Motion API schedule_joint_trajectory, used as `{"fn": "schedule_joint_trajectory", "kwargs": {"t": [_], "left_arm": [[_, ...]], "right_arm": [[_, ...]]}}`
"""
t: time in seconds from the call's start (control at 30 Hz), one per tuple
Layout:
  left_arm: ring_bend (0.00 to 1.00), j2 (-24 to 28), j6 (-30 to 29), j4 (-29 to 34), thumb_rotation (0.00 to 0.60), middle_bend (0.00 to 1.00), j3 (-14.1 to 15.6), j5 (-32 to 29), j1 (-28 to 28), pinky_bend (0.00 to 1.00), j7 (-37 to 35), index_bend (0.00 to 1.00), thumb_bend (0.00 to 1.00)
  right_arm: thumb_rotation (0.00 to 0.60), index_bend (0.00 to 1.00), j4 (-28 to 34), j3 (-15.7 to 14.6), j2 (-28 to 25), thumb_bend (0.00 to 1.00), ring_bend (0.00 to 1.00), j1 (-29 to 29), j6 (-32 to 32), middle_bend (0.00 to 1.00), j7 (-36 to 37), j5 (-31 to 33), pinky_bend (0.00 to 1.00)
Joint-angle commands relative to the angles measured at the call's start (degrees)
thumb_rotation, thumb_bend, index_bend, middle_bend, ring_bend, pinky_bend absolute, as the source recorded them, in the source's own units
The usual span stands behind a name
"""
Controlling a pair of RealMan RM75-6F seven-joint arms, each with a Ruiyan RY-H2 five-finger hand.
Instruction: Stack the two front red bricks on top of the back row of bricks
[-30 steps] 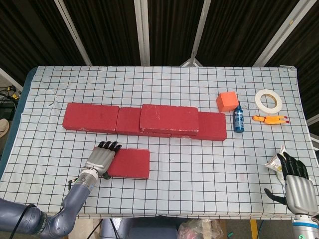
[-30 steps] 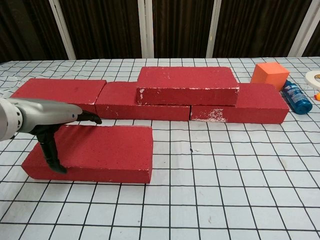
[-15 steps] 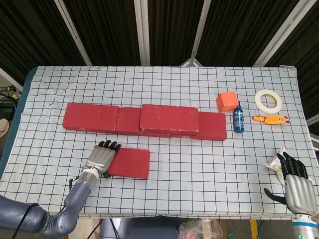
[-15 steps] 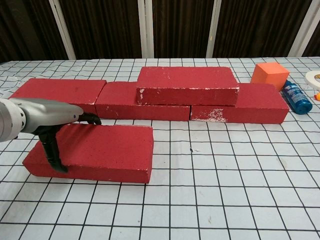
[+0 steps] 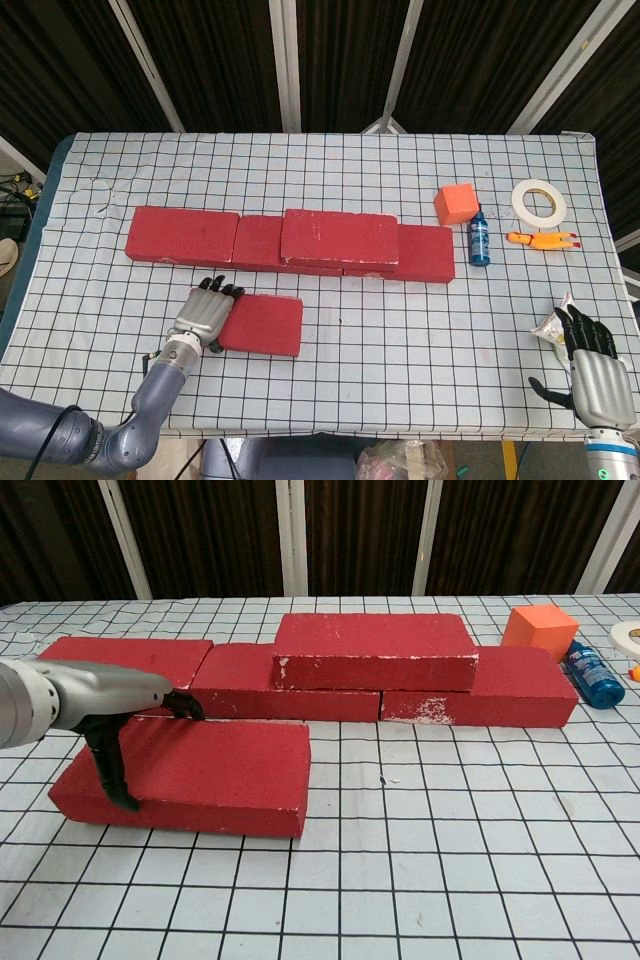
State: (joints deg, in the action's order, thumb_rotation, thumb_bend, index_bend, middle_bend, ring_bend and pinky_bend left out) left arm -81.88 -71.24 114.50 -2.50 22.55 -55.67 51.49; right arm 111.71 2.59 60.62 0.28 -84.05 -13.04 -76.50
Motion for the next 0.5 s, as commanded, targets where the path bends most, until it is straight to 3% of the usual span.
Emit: {"fn": "schedule_joint_trajectory", "kwargs": {"t": [0.03, 0.2, 0.5], "left_arm": [[0.0, 1.27, 0.25, 0.85, 0.6, 0.18, -0.6, 0.29, 0.16, 0.1, -0.79, 0.23, 0.0], [0.0, 4.81, 1.73, 3.05, 0.6, 0.17, -1.72, -1.36, -0.56, 0.1, -0.85, 0.23, 0.0], [0.0, 17.03, 3.93, 9.34, 0.6, 0.16, -4.64, -12.62, -5.7, 0.1, 3.16, 0.23, 0.0]], "right_arm": [[0.6, 0.03, 0.05, -0.01, 0.01, 0.18, 0.0, 0.03, 0.06, 0.0, -0.04, 0.06, 0.0], [0.6, 0.03, 0.12, 0.08, 0.09, 0.18, 0.0, 0.09, 0.15, 0.0, -0.31, 0.47, 0.0], [0.6, 0.03, 0.17, 0.4, 0.63, 0.18, 0.0, 0.53, 0.63, 0.0, -1.61, 1.74, 0.0]]}}
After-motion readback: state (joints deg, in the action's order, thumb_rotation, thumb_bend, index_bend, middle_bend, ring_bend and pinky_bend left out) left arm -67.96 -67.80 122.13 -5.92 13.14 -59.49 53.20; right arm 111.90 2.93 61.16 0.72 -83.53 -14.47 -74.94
